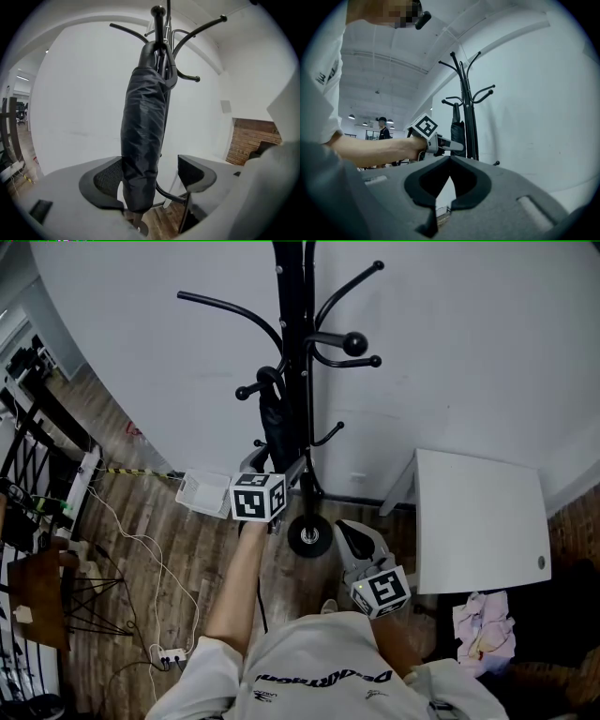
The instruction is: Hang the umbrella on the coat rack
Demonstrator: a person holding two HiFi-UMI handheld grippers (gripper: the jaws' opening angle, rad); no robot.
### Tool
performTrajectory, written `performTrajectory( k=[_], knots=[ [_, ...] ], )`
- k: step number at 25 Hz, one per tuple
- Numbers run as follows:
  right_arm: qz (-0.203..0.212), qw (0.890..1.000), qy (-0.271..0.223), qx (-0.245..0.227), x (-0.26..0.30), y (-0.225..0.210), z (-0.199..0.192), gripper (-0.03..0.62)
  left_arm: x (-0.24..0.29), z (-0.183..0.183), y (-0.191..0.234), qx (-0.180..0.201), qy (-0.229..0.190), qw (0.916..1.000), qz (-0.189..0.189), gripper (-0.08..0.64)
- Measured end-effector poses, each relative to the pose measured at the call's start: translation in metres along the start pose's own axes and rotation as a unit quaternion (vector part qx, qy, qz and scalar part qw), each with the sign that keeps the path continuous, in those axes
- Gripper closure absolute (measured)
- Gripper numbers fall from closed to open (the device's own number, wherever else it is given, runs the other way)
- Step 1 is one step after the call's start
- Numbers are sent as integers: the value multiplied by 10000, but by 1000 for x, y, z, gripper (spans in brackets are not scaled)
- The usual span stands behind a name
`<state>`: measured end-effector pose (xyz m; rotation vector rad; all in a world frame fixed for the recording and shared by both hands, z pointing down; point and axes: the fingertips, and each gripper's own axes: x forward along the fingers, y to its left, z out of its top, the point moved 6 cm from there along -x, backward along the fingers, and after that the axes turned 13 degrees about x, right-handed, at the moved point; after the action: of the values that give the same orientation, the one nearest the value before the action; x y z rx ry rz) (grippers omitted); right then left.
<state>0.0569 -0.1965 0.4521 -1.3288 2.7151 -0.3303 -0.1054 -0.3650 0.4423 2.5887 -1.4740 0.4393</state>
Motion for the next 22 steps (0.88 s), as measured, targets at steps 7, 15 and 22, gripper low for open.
performTrajectory(
  k=[7, 15, 22],
  knots=[
    [6, 10000, 35, -23, -5, 8, -3, 592, -26, 7, -9, 25, -309, 9994, 135, 198],
    [-73, 10000, -10, -53, -15, 16, -2, 592, -65, 15, -32, -21, -774, 9967, 245, 220],
    [-157, 9998, -47, -107, -20, 19, 2, 592, -93, 11, -47, -124, -1131, 9925, 454, 291]
  ],
)
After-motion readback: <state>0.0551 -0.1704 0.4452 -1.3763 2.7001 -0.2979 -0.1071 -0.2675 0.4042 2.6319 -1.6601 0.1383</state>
